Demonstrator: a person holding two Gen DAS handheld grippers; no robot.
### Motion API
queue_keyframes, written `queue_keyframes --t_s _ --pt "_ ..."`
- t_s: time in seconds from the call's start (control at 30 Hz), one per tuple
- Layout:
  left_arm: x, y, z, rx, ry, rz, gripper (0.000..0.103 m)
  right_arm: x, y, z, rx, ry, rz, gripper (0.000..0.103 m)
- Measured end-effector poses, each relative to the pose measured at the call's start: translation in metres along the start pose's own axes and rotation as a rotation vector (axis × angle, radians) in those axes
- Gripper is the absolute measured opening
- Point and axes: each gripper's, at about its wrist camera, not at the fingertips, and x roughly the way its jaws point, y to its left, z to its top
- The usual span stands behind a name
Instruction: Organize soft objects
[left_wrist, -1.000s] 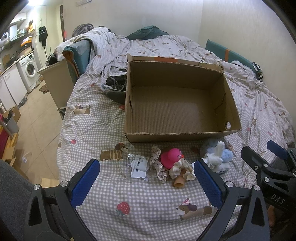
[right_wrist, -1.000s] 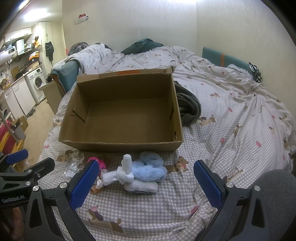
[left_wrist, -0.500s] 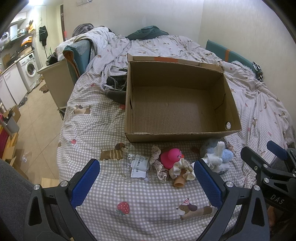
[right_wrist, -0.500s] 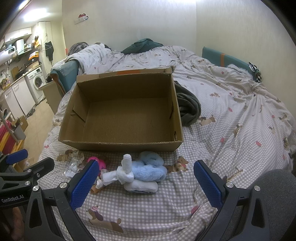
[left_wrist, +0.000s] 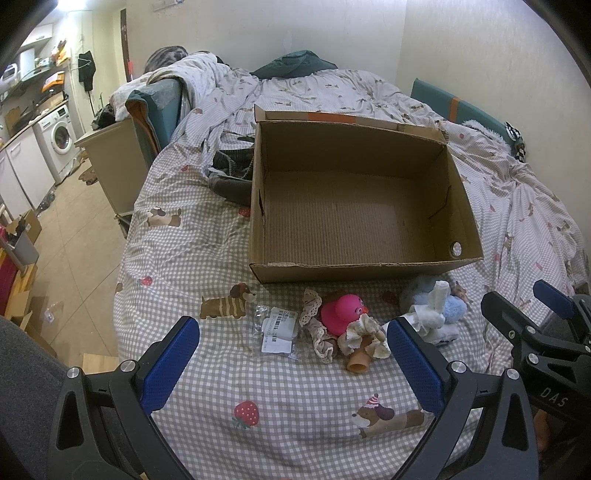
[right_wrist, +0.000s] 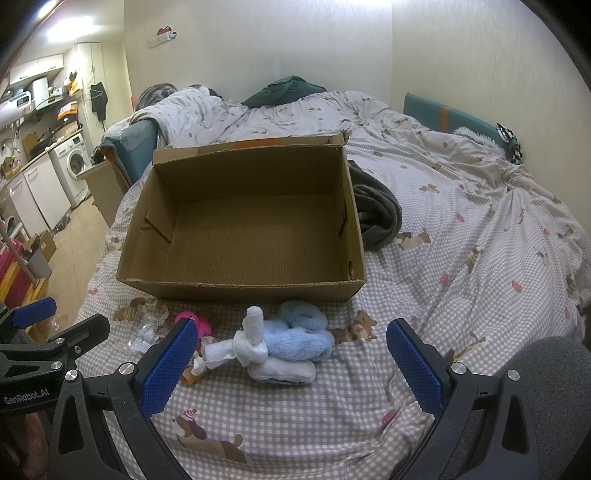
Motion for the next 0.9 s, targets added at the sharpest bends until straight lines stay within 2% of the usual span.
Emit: queue_keyframes --t_s 0.6,0.7,0.9 --pt "0.006 0.007 -0.004 -0.011 0.023 0.013 0.102 0.002 -0.001 -0.003 0.012 0.008 0.001 0.103" --pt "0.012 0.015 0.000 -0.042 0.070 0.050 0.102 0.002 -0.005 0.000 0.035 0.020 0.009 0.103" --pt "0.045 0.051 0.015 -0.172 0.259 0.116 0.102 0.011 -0.020 0.018 0.093 0.088 0.063 0.103"
